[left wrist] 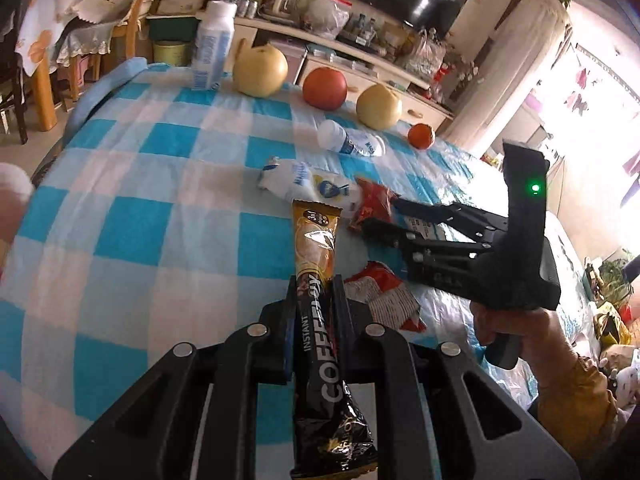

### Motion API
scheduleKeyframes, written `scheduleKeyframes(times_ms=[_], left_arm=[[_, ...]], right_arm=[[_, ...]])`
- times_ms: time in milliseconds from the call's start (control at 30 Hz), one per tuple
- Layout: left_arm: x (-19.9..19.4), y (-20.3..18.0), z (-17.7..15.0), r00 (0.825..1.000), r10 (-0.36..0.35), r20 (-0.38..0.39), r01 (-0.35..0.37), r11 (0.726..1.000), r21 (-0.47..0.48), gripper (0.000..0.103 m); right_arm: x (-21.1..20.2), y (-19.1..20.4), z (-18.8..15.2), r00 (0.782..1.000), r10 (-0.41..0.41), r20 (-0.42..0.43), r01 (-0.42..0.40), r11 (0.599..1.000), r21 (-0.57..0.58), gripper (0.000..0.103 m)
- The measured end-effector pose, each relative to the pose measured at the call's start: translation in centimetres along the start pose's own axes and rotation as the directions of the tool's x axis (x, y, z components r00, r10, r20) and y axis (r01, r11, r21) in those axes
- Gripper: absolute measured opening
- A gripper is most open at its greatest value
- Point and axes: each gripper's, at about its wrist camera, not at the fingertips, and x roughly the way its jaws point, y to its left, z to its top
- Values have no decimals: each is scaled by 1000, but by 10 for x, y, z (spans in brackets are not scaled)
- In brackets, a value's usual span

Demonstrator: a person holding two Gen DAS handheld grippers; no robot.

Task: Collect trash
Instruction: 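Grasp the red-brown snack packet with the right gripper while the left holds the coffee stick, then carry the coffee stick and the snack packet over the pink bucket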

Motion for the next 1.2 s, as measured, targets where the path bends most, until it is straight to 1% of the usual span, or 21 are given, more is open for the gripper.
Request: scheduleKeyframes(times_ms=[33,133,233,433,600,800,967,1000,1100,1200], left_arm=[[-4,1,-2,1000,-1,6,1,1000,-1,17],[-18,5,-5,1000,-1,25,1,1000,-7,17],[-32,12,-9,999,8,45,-7,1000,-16,17],[-58,27,-15,996,16,85,-13,999,-33,17],[-78,40,-18,993,13,120,-8,999,-43,17],[-105,55,-22,986,30,162,-22,998,-50,17],[-132,72,-29,977,67,204,-58,997,-53,17],[-140,79,-31,973,84,216,-74,996,-55,17],[-158,96,-35,962,119,245,-104,992,-74,17],[-178,119,-40,948,159,274,-131,984,-120,17]], right_arm=[[0,2,0,1000,-3,-1,3,1000,0,42],[-1,6,-1,1000,-10,1,10,1000,-11,36],[-4,9,-2,999,-37,12,37,999,-11,35],[-20,12,-6,997,-40,59,38,999,32,34],[-40,33,-8,994,-47,97,45,999,26,34],[-51,62,-9,995,-38,96,35,999,31,34],[-62,97,-8,995,-12,102,8,999,44,34],[-65,105,-8,995,-2,101,-2,999,44,34],[-75,138,-5,993,35,109,-37,999,19,34],[-81,179,5,989,95,114,-95,995,-14,34]])
